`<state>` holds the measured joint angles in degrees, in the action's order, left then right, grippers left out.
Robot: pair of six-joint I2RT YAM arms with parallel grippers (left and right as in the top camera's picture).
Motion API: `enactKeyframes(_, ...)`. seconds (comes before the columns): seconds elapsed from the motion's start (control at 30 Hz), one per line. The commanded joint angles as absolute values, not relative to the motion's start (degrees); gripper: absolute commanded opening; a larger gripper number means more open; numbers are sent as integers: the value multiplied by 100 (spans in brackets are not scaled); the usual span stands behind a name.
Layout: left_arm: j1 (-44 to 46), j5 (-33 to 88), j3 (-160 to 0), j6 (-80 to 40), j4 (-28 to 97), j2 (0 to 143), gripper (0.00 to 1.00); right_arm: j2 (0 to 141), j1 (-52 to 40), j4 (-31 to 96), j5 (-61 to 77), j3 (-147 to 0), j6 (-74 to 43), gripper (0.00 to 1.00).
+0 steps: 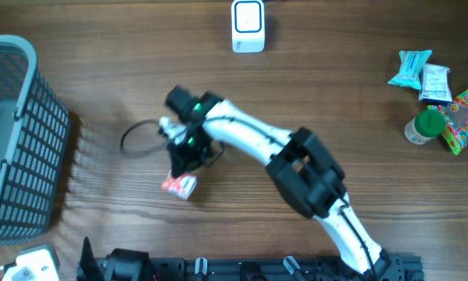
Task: Scan the item barcode
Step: 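Move the right gripper to the red-white box and grasp it, then lift the red-white box and hold it at the scanner face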
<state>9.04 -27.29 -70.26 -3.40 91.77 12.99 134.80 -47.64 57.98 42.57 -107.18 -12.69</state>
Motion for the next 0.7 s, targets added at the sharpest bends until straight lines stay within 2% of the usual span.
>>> enactKeyframes(0.0, 888, -2703, -7017, -390, 9164, 1240, 100, 12912, -3839, 6751, 5704, -10997, -1671, 4)
enactKeyframes(0.13, 888, -2703, -7017, -390, 9164, 1240, 100, 12868, -3035, 7736, 6978, -10991, -1588, 4)
enactKeyframes(0.27, 888, -2703, -7017, -390, 9164, 1240, 100, 12868, -2602, 7791, 7338, -10991, -150, 4)
enactKeyframes(0.43, 888, -2703, -7017, -390, 9164, 1240, 100, 12868, -2609, 8169, 7660, -10991, 1216, 4)
enactKeyframes(0.67, 888, -2703, -7017, -390, 9164, 1240, 100, 12868, -2617, 8191, 7708, -10991, 1190, 4)
